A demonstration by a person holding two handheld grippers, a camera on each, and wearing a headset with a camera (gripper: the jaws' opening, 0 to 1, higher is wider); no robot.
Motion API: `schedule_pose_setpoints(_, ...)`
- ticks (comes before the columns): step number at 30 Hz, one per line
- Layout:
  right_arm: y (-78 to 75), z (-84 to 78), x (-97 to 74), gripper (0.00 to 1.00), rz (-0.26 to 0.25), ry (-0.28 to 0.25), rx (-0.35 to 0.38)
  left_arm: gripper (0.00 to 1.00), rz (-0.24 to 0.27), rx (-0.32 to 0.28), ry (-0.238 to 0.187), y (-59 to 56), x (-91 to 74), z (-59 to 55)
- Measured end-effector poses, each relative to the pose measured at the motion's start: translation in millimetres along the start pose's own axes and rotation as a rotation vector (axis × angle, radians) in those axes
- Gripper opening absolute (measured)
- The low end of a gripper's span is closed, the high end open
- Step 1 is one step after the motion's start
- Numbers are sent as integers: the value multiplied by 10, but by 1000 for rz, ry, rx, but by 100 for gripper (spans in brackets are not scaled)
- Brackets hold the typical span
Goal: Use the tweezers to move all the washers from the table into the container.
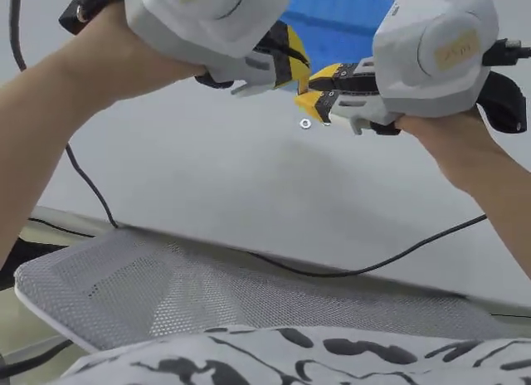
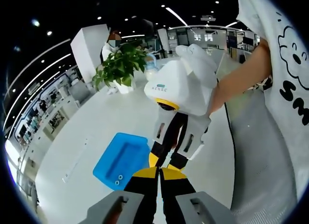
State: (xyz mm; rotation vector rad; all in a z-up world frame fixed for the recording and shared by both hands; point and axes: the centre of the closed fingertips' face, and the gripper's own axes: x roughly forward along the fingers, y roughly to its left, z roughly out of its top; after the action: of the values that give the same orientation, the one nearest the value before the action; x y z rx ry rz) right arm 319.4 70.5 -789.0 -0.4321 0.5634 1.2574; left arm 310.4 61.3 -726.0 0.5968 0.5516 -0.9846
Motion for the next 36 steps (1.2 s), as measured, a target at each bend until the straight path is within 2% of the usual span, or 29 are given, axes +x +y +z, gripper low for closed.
schedule_pose_setpoints(6,56,-88,-19,9,7,15,17,0,-17,-7,0,-48,44,-28)
schedule_pose_setpoints(15,103,-216,-31,10,13,35,50,0,-52,-54,-19,-113,151,-78)
schedule_pose_setpoints(24,115,-289,40,10,25,53,72,0,-72,-70,-1,-134,211,-152)
schedule_pose_setpoints(26,117,-332,53,10,15,64,55,0,-74,-76,1,-139,232,-182)
schedule_pose_setpoints(36,84,-280,14,9,8,39,70,0,-68,-68,1,-143,191,-110)
